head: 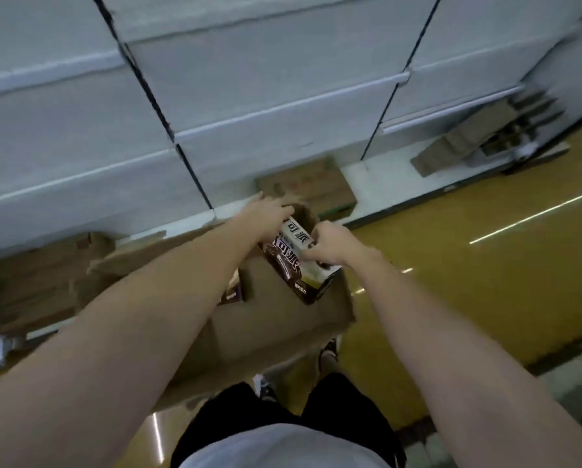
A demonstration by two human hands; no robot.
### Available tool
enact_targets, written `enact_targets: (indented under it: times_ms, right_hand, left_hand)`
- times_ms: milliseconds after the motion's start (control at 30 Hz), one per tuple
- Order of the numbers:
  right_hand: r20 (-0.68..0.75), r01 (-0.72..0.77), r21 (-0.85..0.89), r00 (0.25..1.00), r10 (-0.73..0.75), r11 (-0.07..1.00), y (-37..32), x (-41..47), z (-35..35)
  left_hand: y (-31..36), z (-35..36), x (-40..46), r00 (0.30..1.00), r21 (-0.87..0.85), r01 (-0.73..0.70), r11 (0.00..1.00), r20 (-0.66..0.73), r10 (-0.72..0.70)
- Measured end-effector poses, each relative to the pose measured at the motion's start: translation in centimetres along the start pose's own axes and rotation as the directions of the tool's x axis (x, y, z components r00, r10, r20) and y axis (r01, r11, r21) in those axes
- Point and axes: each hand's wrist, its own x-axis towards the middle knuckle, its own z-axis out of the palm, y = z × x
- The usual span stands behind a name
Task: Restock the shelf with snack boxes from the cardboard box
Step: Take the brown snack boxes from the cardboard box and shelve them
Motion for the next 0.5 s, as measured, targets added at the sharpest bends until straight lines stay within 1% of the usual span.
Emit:
enact_targets:
  times_ms: [67, 133, 167, 233, 300, 400, 500]
  right_hand:
    - [-0.080, 0.006, 0.059, 0.997, -0.002, 0.998, 0.5, -2.1, -3.9]
    - [-0.146, 0.012, 0.091, 0.989, 0.001, 0.996, 1.4, -4.2, -7.3]
    - [-0.170, 0.011, 0.123, 0.985, 0.011, 0.992, 2.1, -5.2, -8.7]
    - [-0.231, 0.012, 0.162, 0.973, 0.026, 0.987, 3.9, -7.6, -11.2]
    - [-0.290, 0.002, 0.177, 0.956, 0.051, 0.984, 6.5, -9.5, -13.1]
    - [-0.338, -0.048, 0.161, 0.936, 0.100, 0.986, 11.4, -11.8, -15.1]
    - [-0.388, -0.084, 0.192, 0.909, 0.154, 0.978, 17.4, -13.3, -16.2]
  left_hand:
    - [0.3, -3.6, 0.6, 0.995, 0.006, -0.036, 0.999, -0.090, 0.037]
    - [0.8, -7.0, 1.6, 0.979, 0.073, -0.083, 0.994, -0.181, 0.095]
    - [1.3, -8.9, 2.0, 0.970, 0.111, -0.120, 0.987, -0.199, 0.141]
    - [3.7, -12.4, 2.9, 0.948, 0.153, -0.205, 0.967, -0.215, 0.236]
    - [7.1, -15.4, 4.0, 0.931, 0.159, -0.261, 0.952, -0.220, 0.292]
    - [12.6, -18.2, 6.9, 0.922, 0.188, -0.285, 0.940, -0.215, 0.322]
    - [18.9, -20.5, 9.0, 0.902, 0.165, -0.326, 0.931, -0.243, 0.358]
